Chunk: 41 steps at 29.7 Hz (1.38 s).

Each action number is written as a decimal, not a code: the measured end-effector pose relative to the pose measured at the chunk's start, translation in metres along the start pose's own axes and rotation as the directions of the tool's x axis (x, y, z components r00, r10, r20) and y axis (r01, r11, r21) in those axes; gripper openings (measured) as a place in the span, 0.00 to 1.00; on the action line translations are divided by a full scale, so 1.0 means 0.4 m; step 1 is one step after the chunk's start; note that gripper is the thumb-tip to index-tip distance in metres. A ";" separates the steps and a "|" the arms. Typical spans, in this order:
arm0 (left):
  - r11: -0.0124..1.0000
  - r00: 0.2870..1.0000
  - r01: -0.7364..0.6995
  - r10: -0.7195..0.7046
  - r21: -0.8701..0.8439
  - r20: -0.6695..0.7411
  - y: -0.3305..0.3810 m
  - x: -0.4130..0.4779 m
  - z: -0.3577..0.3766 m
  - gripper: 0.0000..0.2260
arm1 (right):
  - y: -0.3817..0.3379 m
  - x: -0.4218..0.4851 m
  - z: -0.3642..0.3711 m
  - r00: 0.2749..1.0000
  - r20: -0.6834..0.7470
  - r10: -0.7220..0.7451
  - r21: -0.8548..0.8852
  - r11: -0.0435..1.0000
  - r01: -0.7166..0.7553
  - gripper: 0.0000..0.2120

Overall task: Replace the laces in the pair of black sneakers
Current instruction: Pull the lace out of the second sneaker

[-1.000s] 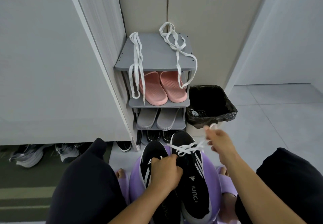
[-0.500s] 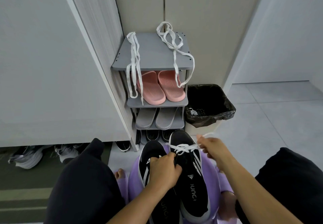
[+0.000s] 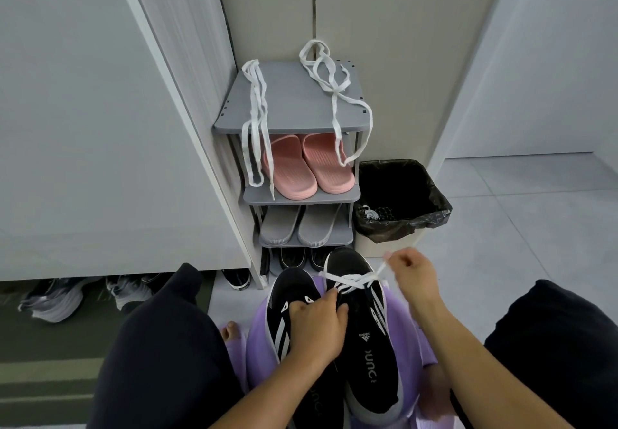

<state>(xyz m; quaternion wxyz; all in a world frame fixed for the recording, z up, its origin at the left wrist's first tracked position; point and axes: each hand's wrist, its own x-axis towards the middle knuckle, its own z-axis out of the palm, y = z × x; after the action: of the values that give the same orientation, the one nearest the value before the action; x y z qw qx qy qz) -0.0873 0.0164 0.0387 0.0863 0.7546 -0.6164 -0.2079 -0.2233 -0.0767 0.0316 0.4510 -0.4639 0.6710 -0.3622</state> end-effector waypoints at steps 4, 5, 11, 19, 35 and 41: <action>1.000 1.000 -0.009 0.009 -0.020 -0.008 -0.001 -0.003 0.000 0.16 | -0.041 0.025 -0.050 0.992 -0.089 0.088 0.335 0.941 -0.054 0.10; 1.000 1.000 -0.009 0.009 -0.018 -0.007 -0.001 -0.003 0.000 0.16 | -0.040 0.018 -0.046 0.990 0.035 0.139 0.297 0.944 -0.143 0.10; 1.000 1.000 -0.008 0.008 -0.030 -0.020 -0.001 0.000 0.005 0.15 | 0.026 -0.024 0.019 0.950 0.296 0.103 -0.101 0.992 -0.076 0.12; 0.999 0.999 -0.013 0.012 -0.053 -0.034 -0.007 0.003 0.010 0.15 | -0.007 0.005 -0.026 0.952 0.204 0.227 0.031 0.971 -0.238 0.12; 0.998 1.000 0.000 0.000 -0.066 -0.001 -0.005 0.002 0.008 0.19 | 0.025 -0.030 0.018 0.909 0.354 0.219 0.031 0.969 -0.245 0.11; 0.998 1.000 -0.010 0.008 -0.064 -0.026 -0.009 -0.001 0.010 0.20 | -0.008 0.011 -0.017 0.989 -0.001 0.151 0.305 0.941 -0.143 0.10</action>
<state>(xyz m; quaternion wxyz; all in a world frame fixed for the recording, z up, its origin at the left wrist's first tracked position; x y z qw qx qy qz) -0.0859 0.0182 0.0337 0.1193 0.7513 -0.6115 -0.2177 -0.2295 -0.0812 0.0358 0.5347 -0.3332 0.6453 -0.4321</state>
